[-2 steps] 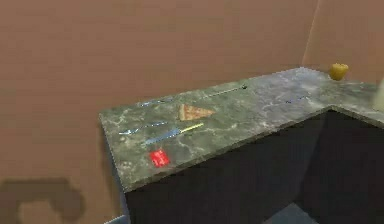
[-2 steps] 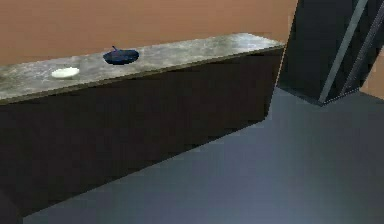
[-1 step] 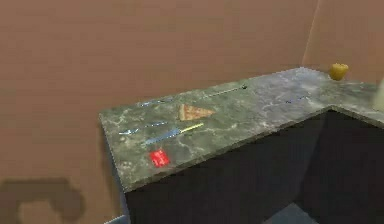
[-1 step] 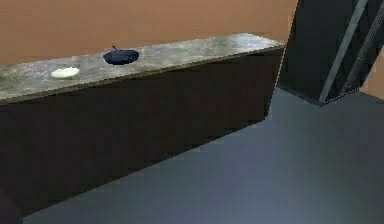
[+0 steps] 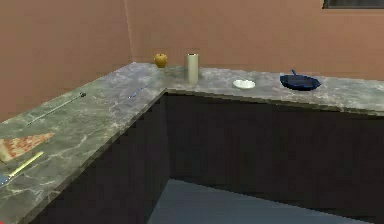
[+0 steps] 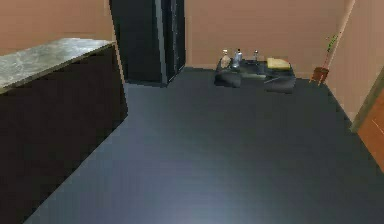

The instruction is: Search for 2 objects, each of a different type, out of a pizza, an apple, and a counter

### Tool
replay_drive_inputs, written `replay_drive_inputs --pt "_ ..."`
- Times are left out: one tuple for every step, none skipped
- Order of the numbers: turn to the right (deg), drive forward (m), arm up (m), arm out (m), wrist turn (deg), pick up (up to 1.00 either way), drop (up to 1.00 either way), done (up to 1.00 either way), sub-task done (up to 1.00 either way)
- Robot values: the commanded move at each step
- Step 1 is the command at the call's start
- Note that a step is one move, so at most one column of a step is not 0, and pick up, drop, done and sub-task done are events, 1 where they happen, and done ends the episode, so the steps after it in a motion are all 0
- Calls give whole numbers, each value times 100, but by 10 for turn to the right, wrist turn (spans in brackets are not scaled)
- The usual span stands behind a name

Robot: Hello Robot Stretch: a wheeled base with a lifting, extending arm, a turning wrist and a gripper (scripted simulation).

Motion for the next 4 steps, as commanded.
replay_drive_inputs --pt "120 0 0 0 0 0 0 0 0" --pt "0 75 0 0 0 0 0 0 0" --pt "-300 0 0 0 0 0 0 0 0" --pt "0 0 0 0 0 0 0 100 0"
